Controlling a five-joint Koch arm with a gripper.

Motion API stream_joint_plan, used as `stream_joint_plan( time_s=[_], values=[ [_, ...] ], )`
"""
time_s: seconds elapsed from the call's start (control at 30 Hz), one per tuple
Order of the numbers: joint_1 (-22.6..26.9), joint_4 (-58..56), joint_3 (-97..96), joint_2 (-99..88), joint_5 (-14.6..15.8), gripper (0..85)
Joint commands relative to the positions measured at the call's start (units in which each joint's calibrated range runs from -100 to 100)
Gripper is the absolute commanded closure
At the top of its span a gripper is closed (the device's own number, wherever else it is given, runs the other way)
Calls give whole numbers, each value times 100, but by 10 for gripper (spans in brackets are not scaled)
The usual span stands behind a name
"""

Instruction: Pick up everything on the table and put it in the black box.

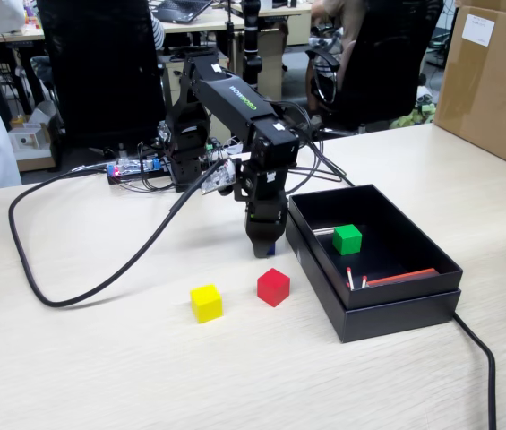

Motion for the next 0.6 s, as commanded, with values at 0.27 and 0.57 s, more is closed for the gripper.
stream_joint_plan(
  time_s=[0.27,0.57],
  values=[
    [-83,-203,376,-1724,-49,819],
    [420,-212,2371,-2447,-943,819]
  ],
)
